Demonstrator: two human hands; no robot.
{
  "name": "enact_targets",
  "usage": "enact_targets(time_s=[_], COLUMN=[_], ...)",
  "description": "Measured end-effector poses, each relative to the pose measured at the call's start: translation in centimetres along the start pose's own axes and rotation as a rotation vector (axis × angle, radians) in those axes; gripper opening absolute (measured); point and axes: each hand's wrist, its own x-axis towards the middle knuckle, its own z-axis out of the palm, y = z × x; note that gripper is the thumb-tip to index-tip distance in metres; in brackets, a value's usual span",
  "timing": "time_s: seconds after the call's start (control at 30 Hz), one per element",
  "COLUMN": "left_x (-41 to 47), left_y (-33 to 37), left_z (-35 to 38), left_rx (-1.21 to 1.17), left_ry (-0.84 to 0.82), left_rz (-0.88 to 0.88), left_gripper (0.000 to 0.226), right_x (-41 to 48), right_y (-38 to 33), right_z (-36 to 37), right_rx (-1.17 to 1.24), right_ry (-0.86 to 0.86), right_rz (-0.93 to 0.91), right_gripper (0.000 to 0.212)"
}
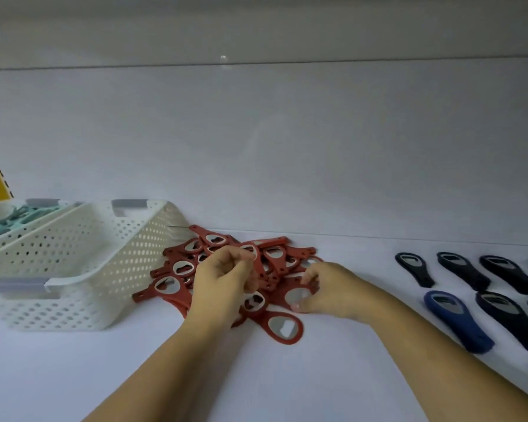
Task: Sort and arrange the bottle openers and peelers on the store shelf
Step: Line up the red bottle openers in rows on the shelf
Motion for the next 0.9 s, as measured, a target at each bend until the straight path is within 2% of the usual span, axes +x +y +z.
enact_targets(time_s=[0.07, 0.13, 0.23, 0.3, 0.37, 0.47, 0.53, 0.6, 0.7, 0.77, 0.83, 0.9], left_x=[0.0, -0.2, 0.1, 0.4, 0.3, 0.0, 0.1, 0.5, 1.4, 2.2, 2.8, 3.0], left_y=[0.2, 0.6, 1.0, 1.2, 1.2, 1.2, 1.4, 1.3, 0.7, 0.4, 0.5, 0.5], left_z=[-0.1, -0.2, -0.6, -1.1, -1.7, -2.4, -2.8, -2.8, -2.8, -3.4, -3.9, -4.1], left_rx=[0.008, -0.026, -0.277, -0.418, -0.344, -0.102, -0.027, -0.036, -0.233, -0.400, -0.530, -0.602], left_ry=[-0.018, -0.064, -0.158, -0.283, -0.468, -0.804, -0.889, -0.758, -0.373, -0.164, -0.075, -0.079], left_rz=[0.034, 0.060, -0.030, -0.144, -0.268, -0.445, -0.489, -0.471, -0.508, -0.489, -0.464, -0.459], left_gripper=[0.020, 0.018, 0.029, 0.037, 0.042, 0.035, 0.024, 0.020, 0.026, 0.026, 0.027, 0.028], right_x=[0.4, 0.5, 0.0, -0.9, -1.8, -2.4, -2.6, -2.3, -1.9, -2.0, -2.0, -1.7], right_y=[0.7, 0.9, 0.2, -1.1, -2.3, -3.1, -3.0, -2.5, -1.6, -1.7, -1.9, -2.6], right_z=[-0.1, -0.4, -0.9, -0.7, 0.4, 1.9, 2.4, 2.4, 2.4, 2.9, 3.7, 4.2], right_rx=[0.081, 0.195, 0.488, 0.619, 0.654, 0.694, 0.711, 0.618, 0.202, -0.008, -0.125, -0.186], right_ry=[0.017, 0.104, 0.324, 0.281, 0.201, 0.190, 0.174, 0.226, 0.389, 0.320, 0.249, 0.272], right_rz=[-0.022, -0.092, -0.235, -0.336, -0.417, -0.456, -0.399, -0.355, -0.352, -0.281, -0.209, -0.187], right_gripper=[0.021, 0.007, 0.019, 0.020, 0.023, 0.024, 0.019, 0.015, 0.014, 0.014, 0.032, 0.040])
